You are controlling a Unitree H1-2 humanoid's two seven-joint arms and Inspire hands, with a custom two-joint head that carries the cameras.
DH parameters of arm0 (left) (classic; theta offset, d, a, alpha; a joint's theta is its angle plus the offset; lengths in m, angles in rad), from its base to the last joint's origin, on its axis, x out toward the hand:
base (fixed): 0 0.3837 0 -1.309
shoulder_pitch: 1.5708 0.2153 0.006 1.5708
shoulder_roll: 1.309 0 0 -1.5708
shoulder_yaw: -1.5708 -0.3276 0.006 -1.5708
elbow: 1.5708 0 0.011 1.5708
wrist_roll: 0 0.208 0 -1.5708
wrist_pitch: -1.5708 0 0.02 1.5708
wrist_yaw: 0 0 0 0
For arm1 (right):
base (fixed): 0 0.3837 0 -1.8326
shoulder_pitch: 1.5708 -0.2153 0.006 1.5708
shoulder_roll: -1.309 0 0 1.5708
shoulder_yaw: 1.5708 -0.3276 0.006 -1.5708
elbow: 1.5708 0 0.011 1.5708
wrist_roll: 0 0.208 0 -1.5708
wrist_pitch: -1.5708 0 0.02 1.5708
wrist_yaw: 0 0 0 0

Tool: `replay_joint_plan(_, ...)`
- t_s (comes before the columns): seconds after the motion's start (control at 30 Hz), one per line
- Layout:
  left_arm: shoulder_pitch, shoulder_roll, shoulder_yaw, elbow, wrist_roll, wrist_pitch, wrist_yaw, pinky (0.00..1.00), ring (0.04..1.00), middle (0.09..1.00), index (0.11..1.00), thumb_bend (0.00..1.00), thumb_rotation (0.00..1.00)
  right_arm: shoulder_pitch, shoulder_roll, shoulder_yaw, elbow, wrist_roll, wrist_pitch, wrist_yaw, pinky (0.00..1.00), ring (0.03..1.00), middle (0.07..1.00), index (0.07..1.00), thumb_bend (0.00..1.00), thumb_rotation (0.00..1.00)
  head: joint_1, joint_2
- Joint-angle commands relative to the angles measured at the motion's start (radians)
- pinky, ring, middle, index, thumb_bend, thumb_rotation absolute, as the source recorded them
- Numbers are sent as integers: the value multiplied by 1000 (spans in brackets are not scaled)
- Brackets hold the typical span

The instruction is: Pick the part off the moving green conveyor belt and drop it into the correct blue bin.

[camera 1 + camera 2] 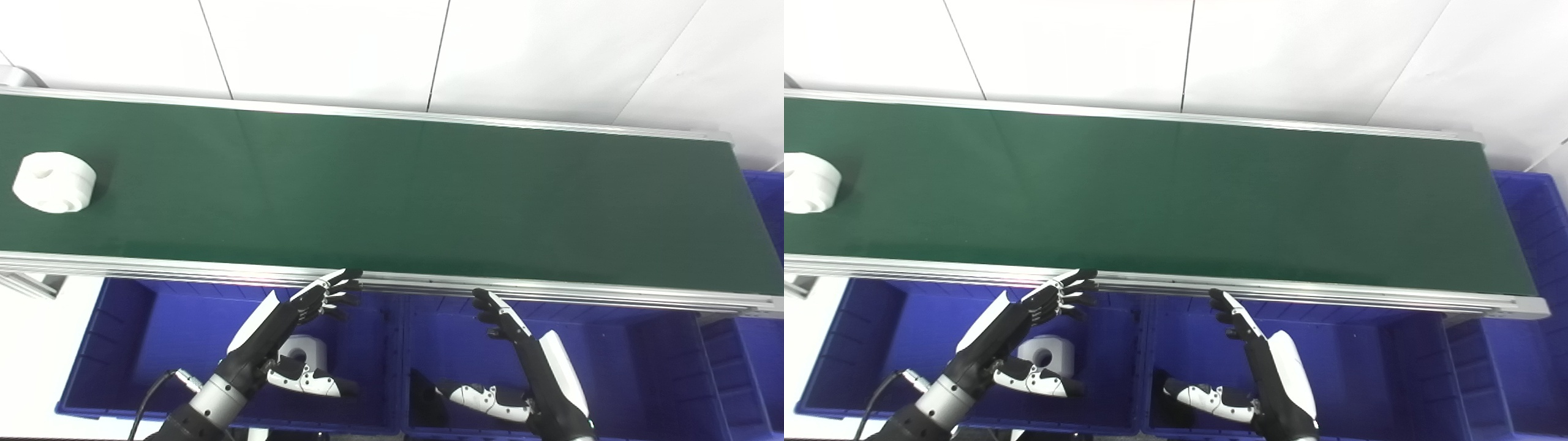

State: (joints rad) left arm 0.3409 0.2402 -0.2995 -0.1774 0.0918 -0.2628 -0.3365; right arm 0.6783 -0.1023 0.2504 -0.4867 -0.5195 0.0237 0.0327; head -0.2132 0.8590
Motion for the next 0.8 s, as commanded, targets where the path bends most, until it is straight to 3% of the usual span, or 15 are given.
replay_joint_plan(0.0, -7, 2, 2, -12, -11, -36, 5, 673, 778, 852, 890, 720, 195, 3, 4, 2, -31, 0, -8, 0, 780, 843, 867, 899, 830, 328, 1, 1)
replay_joint_plan(0.6, -6, 2, 3, -14, -7, -31, 7, 682, 784, 856, 890, 722, 197, 1, 2, 2, -26, -6, -13, 0, 776, 837, 862, 898, 833, 326, 4, -2)
replay_joint_plan(0.7, -7, -1, 1, -7, -7, -40, 7, 688, 788, 856, 889, 724, 195, 1, -2, 0, -22, -7, -14, 0, 779, 838, 863, 900, 832, 329, 58, -15)
replay_joint_plan(0.73, -7, -3, -3, -3, -3, -44, 7, 704, 799, 863, 889, 723, 196, 2, -5, -2, -18, -6, -19, -3, 778, 838, 862, 899, 832, 331, 114, -33)
replay_joint_plan(0.77, -7, -3, -6, -2, -2, -42, 5, 713, 806, 867, 889, 722, 199, 4, -9, -4, -14, 0, -28, -5, 779, 837, 861, 898, 831, 329, 114, -33)
